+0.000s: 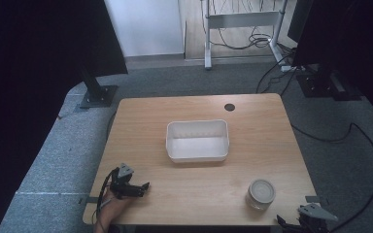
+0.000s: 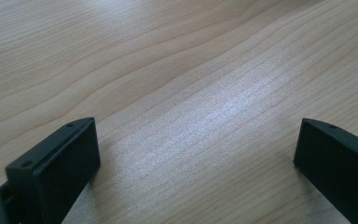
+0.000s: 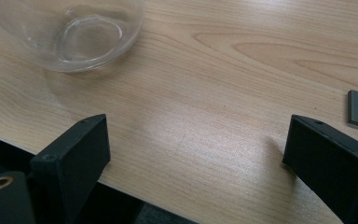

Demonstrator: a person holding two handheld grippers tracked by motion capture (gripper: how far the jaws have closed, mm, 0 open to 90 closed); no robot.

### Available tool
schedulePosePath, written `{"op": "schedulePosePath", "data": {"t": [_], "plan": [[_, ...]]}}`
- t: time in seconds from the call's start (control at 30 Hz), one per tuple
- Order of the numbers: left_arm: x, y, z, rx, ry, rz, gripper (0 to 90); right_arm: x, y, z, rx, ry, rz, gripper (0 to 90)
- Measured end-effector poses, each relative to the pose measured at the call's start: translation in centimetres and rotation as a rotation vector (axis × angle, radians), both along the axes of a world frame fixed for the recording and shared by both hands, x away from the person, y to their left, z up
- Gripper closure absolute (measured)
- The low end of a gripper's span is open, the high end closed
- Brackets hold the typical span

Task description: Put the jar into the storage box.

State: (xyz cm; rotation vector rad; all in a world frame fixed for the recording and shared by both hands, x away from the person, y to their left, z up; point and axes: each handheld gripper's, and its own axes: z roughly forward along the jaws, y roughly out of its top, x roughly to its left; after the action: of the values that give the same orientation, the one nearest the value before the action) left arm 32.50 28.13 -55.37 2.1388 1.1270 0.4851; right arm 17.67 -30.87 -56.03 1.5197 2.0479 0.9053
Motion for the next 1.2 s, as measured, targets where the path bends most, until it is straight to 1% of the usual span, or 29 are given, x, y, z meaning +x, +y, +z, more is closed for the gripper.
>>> {"op": "schedulePosePath", "data": {"t": [0.13, 0.3, 0.53, 0.77, 0.83, 0.97, 1.2], "plan": [[0.0, 0.0, 0.0, -0.001, -0.001, 0.0, 0.0, 0.0, 0.3, -0.1, -0.013, -0.003, -0.008, 4.5], [0.0, 0.0, 0.0, -0.001, 0.0, 0.0, 0.0, 0.0, 0.2, -0.1, 0.01, -0.009, -0.021, 3.9], [0.0, 0.0, 0.0, 0.0, 0.0, 0.001, 0.0, -0.1, 0.3, -0.1, -0.003, -0.003, -0.015, 3.9], [0.0, 0.0, 0.0, -0.001, -0.001, 0.001, 0.0, -0.1, 0.2, -0.1, 0.005, 0.0, -0.015, 3.3], [0.0, 0.0, 0.0, -0.001, 0.0, 0.001, 0.0, -0.1, 0.2, -0.1, 0.01, 0.003, -0.018, 1.5], [0.0, 0.0, 0.0, -0.001, 0.0, 0.0, 0.0, -0.2, 0.1, 0.2, 0.028, -0.016, -0.024, 0.0], [0.0, 0.0, 0.0, 0.0, 0.0, 0.0, 0.0, -0.3, 0.4, 0.9, 0.049, -0.043, 0.005, 0.0]]}}
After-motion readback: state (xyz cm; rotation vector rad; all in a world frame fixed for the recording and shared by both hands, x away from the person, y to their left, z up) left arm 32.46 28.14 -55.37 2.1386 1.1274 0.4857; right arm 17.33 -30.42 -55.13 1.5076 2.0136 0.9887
